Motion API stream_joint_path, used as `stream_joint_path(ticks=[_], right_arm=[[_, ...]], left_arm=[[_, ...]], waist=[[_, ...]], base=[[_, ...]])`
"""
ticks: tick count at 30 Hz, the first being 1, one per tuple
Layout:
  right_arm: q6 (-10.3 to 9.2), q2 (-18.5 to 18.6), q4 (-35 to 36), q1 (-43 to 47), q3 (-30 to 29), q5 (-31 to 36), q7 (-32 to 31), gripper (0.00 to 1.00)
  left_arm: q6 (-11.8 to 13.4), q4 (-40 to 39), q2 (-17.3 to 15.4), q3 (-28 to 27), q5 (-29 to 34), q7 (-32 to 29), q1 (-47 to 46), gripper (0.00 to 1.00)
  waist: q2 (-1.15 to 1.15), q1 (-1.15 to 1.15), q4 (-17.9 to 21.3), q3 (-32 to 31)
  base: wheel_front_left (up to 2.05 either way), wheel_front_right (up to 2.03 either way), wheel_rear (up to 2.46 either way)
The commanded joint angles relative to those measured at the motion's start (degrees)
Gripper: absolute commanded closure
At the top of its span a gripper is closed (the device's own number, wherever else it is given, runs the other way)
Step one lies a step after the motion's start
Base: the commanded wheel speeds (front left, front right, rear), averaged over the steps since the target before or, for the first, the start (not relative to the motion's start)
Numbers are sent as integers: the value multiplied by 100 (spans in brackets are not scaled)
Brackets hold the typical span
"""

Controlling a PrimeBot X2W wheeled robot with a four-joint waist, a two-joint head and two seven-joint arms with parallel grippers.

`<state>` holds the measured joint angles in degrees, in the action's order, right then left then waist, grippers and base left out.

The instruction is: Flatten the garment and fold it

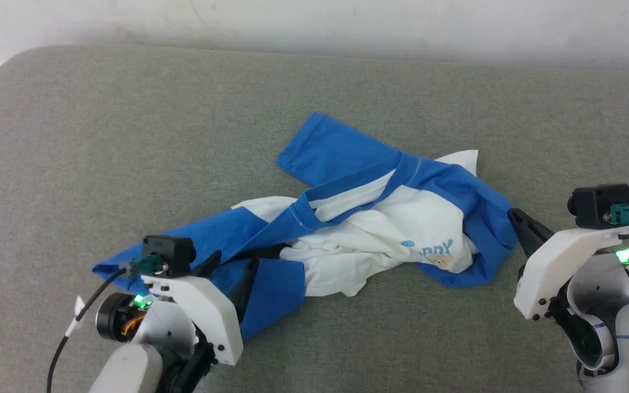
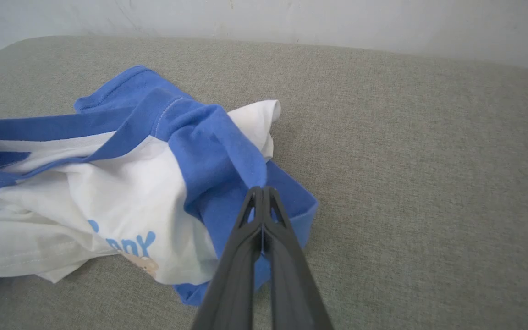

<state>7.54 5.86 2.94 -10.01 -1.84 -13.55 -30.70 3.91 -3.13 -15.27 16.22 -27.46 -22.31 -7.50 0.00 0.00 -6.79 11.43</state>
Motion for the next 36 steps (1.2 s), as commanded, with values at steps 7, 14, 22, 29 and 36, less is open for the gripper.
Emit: stream_joint_path(ticks=[7,14,22,29,36], right_arm=[[-5,-18,42,19,-11,29,7,100],[-5,-28,21,32,-6,16,23,100],[-5,-70,125,-431,-248,-680,236,100],[-5,338,-241,-1771,-243,-1593,-258,100],[-5,524,-863,-3664,-196,-1729,-636,100]], left_arm=[[-275,407,15,136,-106,42,-329,57],[-388,672,112,107,-212,351,-440,100],[-635,291,94,-135,-399,825,-871,100],[-861,324,-130,-372,-612,626,-2219,100],[-935,1093,-259,-659,-805,504,-3985,100]], waist=[[0,0,61,84],[0,0,116,117],[0,0,95,47],[0,0,147,148],[0,0,249,547]], base=[[0,0,0],[0,0,0],[0,0,0],[0,0,0],[0,0,0]])
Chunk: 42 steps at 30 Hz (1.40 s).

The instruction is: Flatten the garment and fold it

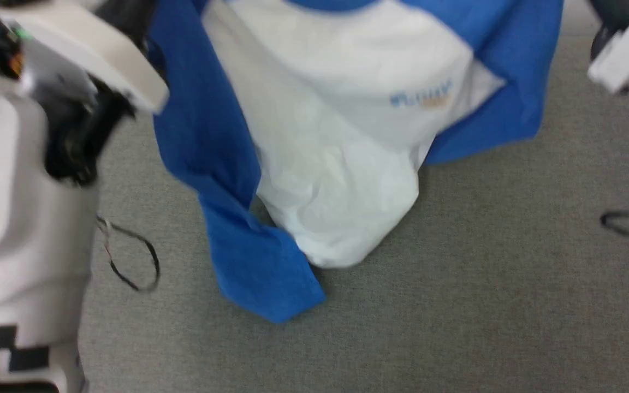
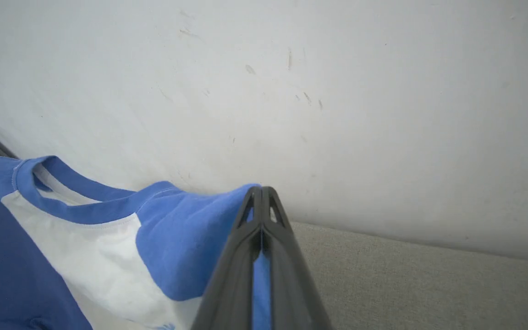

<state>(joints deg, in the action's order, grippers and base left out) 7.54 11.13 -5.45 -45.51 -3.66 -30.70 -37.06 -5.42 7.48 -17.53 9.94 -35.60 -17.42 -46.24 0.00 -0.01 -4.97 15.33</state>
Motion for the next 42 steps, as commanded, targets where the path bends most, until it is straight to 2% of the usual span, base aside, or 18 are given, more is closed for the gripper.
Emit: stream_joint_path(ticks=[1,3,8,11,15,22,27,31,36,42], right_arm=[[-5,-28,-163,-415,-19,21,-14,100],[-5,-246,-563,-1051,-208,-3,-50,100],[-5,-551,-1402,-2533,-410,521,204,100],[-5,-679,-1866,-3294,-580,822,551,100],[-5,-775,-2344,-4054,-697,1083,1063,100],[-5,-819,-2888,-4708,-605,1071,1640,100],[-5,-815,-3042,-4649,-432,852,1704,100],[-5,-659,-2852,-4284,-343,557,1698,100],[-5,-422,-2287,-3338,-284,-53,1581,100],[-5,-176,-1372,-1640,-330,-737,1541,100]], left_arm=[[31,182,-15,-108,-34,24,-366,100],[149,482,-95,-214,59,46,-871,100],[497,1152,-297,-406,383,257,-2014,100],[563,1480,-434,-399,625,481,-2623,100],[517,1875,-544,-321,877,852,-3351,100],[379,2297,-475,-214,992,1357,-4037,100],[193,2744,-428,-105,938,1457,-4036,100],[43,2950,-317,-2,818,1534,-3793,100],[-80,2995,-232,169,662,1535,-3172,100],[-95,2651,-155,134,330,1621,-1884,100]], waist=[[0,1,89,222],[0,1,153,368],[0,1,305,680],[0,1,357,819],[0,1,370,926],[0,1,315,1037],[0,1,248,1087],[0,1,171,1044],[0,1,97,719],[0,1,93,77]], base=[[0,0,0],[0,0,0],[0,0,0],[0,0,0],[0,0,0],[0,0,0],[0,0,0],[0,0,0],[0,0,0],[0,0,0]])
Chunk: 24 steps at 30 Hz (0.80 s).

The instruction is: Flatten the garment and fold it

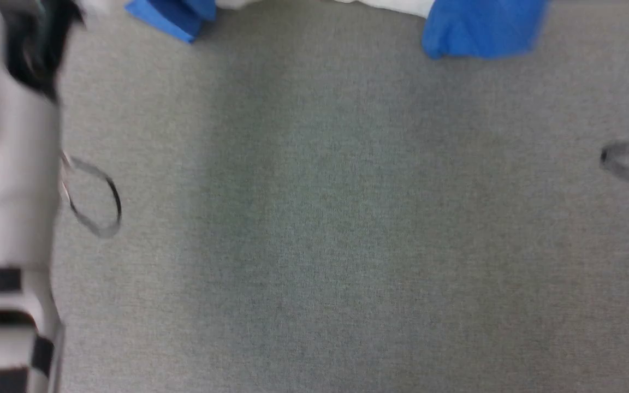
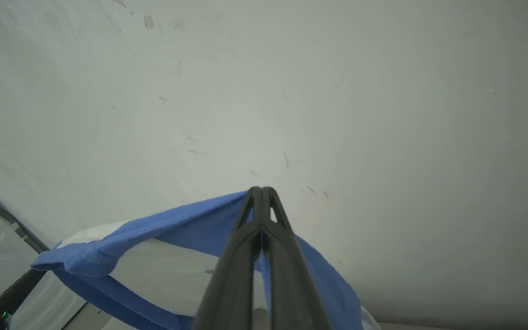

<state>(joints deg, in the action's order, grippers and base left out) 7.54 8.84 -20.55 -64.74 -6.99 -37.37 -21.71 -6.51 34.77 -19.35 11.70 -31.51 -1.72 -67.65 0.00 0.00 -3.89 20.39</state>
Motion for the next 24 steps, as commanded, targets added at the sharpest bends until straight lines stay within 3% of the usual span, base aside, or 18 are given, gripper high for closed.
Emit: stream_joint_path(ticks=[1,7,12,18,24], right_arm=[[-5,81,305,628,15,-137,0,100],[-5,293,1423,2966,298,-108,-236,100],[-5,182,2023,4721,305,99,-350,100],[-5,16,1985,5976,263,552,-218,100],[-5,-6,1718,6569,313,882,-297,100]], left_arm=[[46,-185,37,-67,-127,74,532,100],[458,-1206,81,-74,-328,-208,2494,100],[921,-2101,268,55,-555,-707,4240,100],[1294,-2580,278,248,-744,-1269,5855,100],[1531,-2701,210,325,-861,-1625,6711,100]], waist=[[0,0,-9,-560],[0,0,-4,-1116],[0,0,5,-1383],[0,0,63,-1546],[0,0,64,-1666]], base=[[0,0,0],[0,0,0],[0,0,0],[0,0,0],[0,0,0]])
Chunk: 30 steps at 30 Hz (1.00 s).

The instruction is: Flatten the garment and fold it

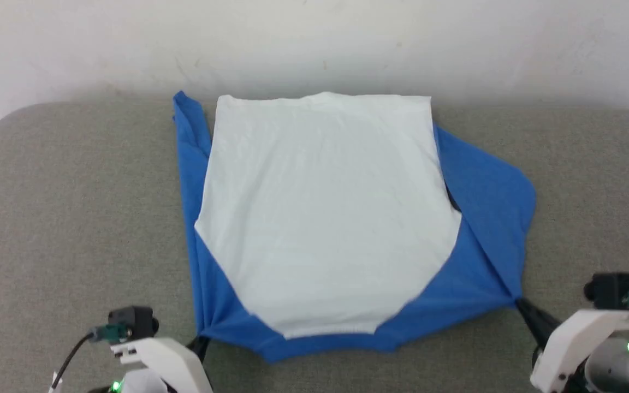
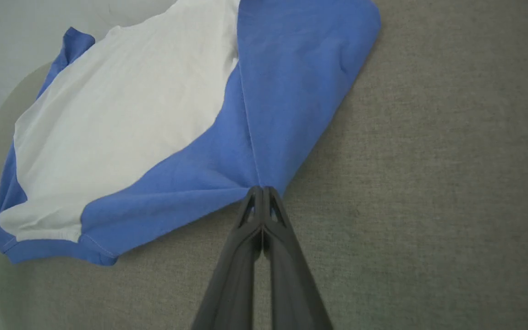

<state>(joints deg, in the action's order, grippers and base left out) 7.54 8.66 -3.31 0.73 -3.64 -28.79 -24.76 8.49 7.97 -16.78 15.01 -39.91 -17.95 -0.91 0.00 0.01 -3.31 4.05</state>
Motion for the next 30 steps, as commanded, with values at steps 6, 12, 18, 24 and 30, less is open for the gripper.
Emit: stream_joint_path(ticks=[6,12,18,24,30], right_arm=[[-5,219,-111,530,57,720,-700,100],[-5,115,68,769,161,881,-1420,100],[-5,14,198,818,206,783,-1672,100],[-5,-98,427,713,73,579,-1465,0],[-5,-245,872,393,-567,305,-1065,0]], left_arm=[[392,-252,-192,24,-50,-461,564,100],[611,-372,-385,21,-158,-980,861,100],[718,-536,-383,-41,-298,-1165,906,82],[822,-787,-408,-179,-326,-1130,791,0],[963,-1431,-442,-655,-409,-798,598,0]], waist=[[0,-1,-33,-73],[0,-1,-20,-48],[0,-1,-23,-54],[0,-1,-25,-61],[0,-1,-35,-42]], base=[[0,0,0],[0,0,0],[0,0,0],[0,0,0],[0,0,0]])
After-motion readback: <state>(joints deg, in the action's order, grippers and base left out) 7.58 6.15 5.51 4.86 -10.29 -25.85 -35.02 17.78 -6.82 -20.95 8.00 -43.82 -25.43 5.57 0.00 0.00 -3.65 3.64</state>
